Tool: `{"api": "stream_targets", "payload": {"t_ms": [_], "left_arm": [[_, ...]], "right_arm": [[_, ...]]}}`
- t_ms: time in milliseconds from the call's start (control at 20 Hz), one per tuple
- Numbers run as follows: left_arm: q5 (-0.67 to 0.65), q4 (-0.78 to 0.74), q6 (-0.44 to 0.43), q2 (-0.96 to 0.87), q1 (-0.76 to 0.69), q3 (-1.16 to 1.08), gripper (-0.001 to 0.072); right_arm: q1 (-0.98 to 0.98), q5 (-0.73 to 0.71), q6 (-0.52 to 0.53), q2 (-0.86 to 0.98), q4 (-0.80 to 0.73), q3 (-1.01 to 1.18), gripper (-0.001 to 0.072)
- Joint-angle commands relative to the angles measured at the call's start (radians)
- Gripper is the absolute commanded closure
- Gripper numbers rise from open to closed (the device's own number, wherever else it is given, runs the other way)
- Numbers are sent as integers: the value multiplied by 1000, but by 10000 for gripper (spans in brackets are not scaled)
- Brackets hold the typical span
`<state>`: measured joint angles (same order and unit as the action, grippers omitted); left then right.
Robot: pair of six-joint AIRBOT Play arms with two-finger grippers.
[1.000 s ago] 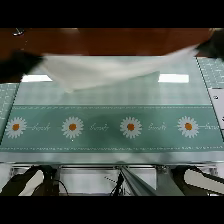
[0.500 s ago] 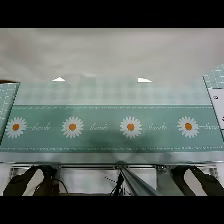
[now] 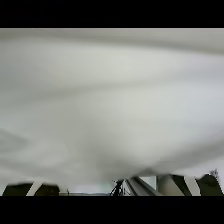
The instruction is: Fold the shirts.
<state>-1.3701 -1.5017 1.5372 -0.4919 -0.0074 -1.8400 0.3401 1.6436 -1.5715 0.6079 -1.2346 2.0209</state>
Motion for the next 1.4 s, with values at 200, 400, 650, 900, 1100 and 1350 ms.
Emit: {"api": "stream_targets", "payload": {"t_ms": [200,400,650,900,1100,1350], "left_arm": [[134,-74,51,-98,-73,583,686],[376,-5,50,-365,-73,699,686],[639,48,161,-766,-74,612,686],[603,71,228,-1053,-74,384,686],[444,148,229,-1135,-67,325,685],[168,153,140,-1105,11,294,686]], "right_arm": [[0,-108,70,-10,85,-515,688],[-3,-399,157,118,184,-844,688],[-128,-672,218,543,206,-828,688],[-165,-665,89,993,232,-484,688],[-162,-555,63,1162,254,-324,688],[-116,-421,105,1168,266,-315,687]]}}
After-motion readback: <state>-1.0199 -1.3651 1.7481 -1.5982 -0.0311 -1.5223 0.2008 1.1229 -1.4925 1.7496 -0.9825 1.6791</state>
